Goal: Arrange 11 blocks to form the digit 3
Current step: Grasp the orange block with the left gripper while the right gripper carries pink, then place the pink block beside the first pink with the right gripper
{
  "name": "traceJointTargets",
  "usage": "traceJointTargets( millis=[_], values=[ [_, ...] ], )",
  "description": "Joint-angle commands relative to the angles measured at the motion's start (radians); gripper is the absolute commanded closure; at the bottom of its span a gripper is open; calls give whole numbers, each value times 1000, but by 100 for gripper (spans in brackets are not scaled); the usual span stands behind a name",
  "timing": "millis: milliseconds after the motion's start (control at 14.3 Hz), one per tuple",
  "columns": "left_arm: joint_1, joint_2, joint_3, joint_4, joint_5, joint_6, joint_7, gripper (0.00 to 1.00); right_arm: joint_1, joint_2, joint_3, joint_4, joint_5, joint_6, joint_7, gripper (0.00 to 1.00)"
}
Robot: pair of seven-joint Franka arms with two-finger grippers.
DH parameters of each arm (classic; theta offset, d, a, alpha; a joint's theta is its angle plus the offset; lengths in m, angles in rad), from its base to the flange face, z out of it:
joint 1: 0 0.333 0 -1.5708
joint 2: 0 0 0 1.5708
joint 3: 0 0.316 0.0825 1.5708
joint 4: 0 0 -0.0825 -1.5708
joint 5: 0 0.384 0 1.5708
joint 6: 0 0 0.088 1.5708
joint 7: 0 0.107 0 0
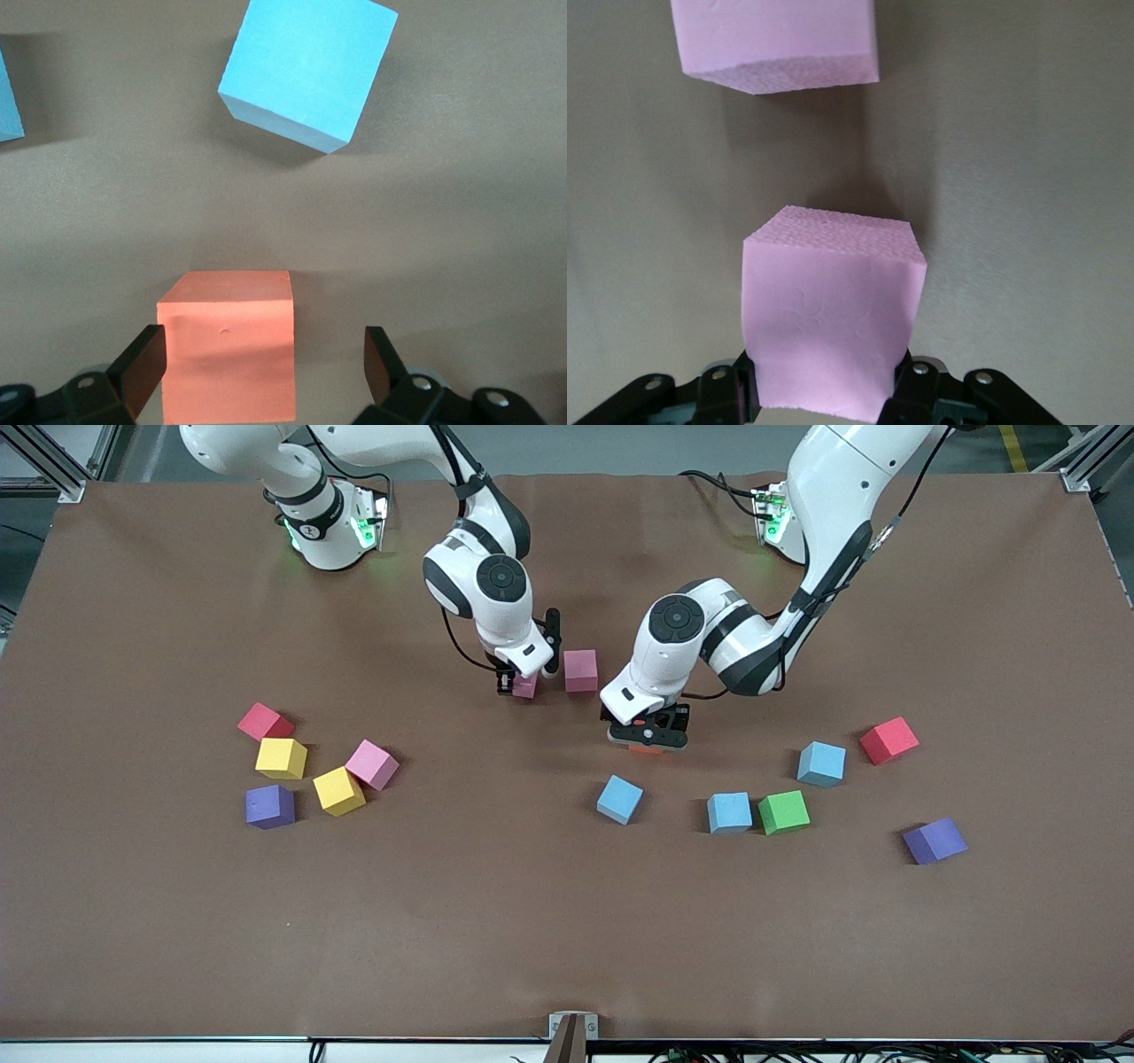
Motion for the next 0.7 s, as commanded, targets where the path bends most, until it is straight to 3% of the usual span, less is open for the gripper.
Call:
traceJointTargets(
  millis=[0, 628],
  values=[
    [-2, 2, 1, 9, 21, -9, 23, 2, 37, 20, -13, 10, -18, 7, 24, 76],
    [8, 4, 4, 8, 35, -43, 34, 2, 80, 70, -13, 84, -38, 37, 24, 76]
  ],
)
